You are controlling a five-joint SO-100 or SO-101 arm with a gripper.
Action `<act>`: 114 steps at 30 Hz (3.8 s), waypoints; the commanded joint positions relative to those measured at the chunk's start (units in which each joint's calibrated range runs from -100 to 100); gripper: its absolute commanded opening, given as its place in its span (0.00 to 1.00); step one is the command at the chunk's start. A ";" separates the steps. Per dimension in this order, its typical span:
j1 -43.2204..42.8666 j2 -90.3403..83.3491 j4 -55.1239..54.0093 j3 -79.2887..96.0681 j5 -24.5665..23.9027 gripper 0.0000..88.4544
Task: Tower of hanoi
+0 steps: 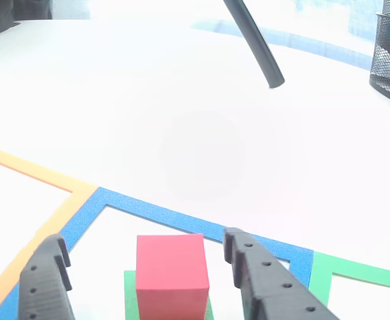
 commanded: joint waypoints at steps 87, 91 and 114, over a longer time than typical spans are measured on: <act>28.27 -65.26 142.18 -57.61 -2.18 0.03; 31.05 -62.84 148.09 -65.16 -2.35 0.03; 57.22 -55.01 108.66 -28.16 0.36 0.03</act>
